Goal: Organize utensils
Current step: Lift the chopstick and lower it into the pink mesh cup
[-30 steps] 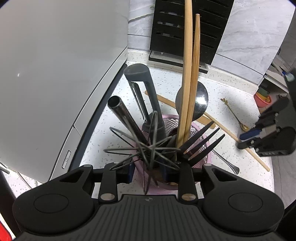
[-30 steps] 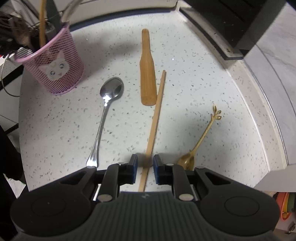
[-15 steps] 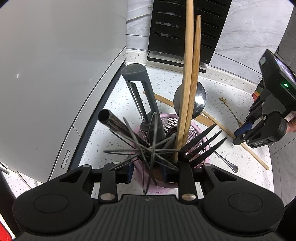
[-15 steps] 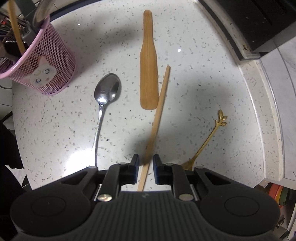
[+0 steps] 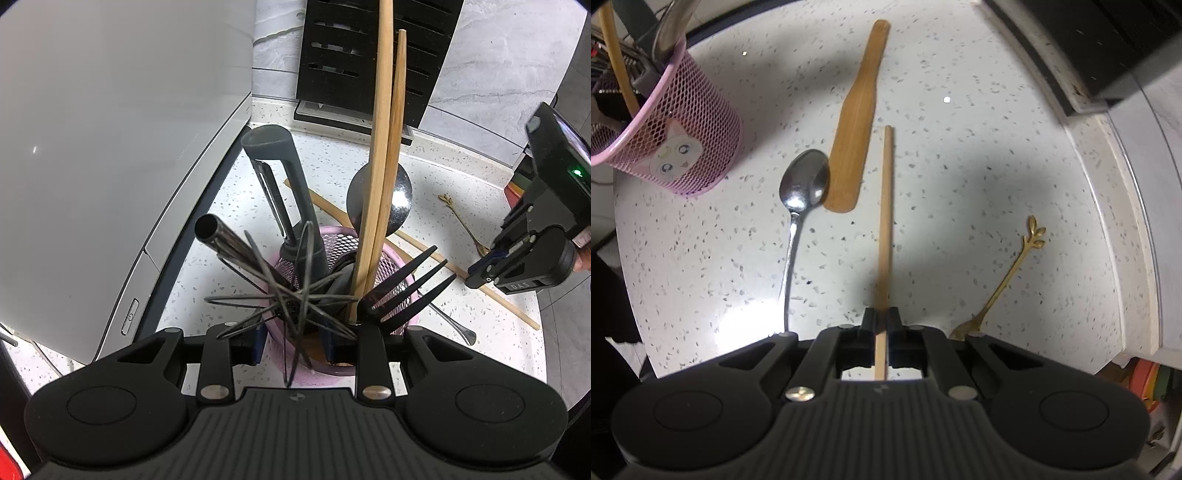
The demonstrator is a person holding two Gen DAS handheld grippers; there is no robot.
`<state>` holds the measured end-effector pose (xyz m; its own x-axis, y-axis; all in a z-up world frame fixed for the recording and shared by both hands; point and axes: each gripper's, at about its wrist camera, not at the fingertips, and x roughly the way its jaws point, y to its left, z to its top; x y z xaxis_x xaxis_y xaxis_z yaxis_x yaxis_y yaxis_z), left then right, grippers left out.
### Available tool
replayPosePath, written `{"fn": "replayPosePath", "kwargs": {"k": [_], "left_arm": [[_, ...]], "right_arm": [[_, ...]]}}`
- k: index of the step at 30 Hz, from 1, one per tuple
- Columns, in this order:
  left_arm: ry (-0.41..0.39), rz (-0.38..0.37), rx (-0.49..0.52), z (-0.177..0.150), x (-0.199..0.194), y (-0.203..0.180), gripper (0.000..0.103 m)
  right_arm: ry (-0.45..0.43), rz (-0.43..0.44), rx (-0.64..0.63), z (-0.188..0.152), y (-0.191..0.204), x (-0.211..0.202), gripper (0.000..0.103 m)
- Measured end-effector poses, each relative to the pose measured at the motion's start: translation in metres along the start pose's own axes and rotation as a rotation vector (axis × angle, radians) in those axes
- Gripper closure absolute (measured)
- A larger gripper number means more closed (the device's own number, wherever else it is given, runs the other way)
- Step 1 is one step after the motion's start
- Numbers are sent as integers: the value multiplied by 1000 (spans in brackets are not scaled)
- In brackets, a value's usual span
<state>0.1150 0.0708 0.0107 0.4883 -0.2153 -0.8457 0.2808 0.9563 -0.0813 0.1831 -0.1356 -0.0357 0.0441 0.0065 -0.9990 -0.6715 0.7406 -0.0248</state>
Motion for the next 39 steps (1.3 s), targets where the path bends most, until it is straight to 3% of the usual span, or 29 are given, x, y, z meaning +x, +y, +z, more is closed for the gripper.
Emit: {"fn": "replayPosePath", "kwargs": {"k": [10,21,26,31,39], "left_arm": [[1,-1,-5,1,1,0,70],[13,-21,-31,4,4,9,70],[16,-16,-34,3,6,9,70],[22,-16,-40,2,6,12,70],[24,-18,-53,2,5,14,70]], "right_arm": [[-159,32,64,-30,-6,-34,101],[-688,170,190,-39,4,-107,101],[-860,177,251,-47,6,-109,101],[-957,120,276,-52,11,-112,101],[-1176,198,311,-70,20,-131,101]]}}
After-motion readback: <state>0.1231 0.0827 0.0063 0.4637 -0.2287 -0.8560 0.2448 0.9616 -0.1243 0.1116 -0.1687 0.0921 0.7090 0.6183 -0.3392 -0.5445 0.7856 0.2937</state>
